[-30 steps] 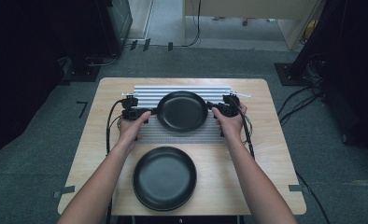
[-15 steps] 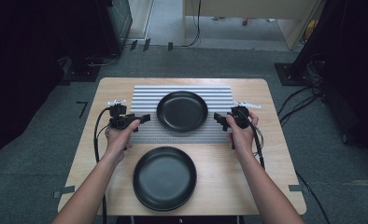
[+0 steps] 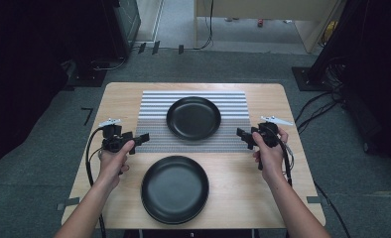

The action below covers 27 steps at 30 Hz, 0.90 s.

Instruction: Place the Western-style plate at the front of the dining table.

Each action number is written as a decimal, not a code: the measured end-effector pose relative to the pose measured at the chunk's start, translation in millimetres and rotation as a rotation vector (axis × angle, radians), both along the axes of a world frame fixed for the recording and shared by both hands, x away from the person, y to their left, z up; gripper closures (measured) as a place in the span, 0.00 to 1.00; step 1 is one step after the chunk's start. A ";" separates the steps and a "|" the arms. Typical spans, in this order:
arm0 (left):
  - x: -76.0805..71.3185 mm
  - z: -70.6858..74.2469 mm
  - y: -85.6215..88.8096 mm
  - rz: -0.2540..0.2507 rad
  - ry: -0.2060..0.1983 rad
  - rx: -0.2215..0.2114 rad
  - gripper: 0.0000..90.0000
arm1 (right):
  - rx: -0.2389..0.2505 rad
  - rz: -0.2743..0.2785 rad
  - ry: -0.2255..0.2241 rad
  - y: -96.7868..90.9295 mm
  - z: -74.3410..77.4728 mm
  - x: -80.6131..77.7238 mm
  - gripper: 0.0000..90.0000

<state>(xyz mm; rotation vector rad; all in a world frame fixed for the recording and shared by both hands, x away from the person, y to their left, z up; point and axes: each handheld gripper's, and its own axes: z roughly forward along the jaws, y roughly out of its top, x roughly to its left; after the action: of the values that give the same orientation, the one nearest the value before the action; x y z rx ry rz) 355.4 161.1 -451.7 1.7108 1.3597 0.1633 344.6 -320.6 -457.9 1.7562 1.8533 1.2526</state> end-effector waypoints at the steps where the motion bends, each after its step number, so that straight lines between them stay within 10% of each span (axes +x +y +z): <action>1: -3.0 1.2 2.3 0.003 -0.006 0.008 0.15 | -0.004 0.003 -0.002 -1.4 0.9 -3.0 0.36; 27: -72.2 -13.2 61.0 0.075 -0.045 0.045 0.15 | -0.030 -0.004 -0.062 -42.8 8.6 -73.6 0.34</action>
<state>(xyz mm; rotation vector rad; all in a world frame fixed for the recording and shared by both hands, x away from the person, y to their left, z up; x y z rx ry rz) 283.2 222.1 -464.9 1.6838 1.3971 0.2755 271.0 -363.4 -449.3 1.6846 1.8242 1.2567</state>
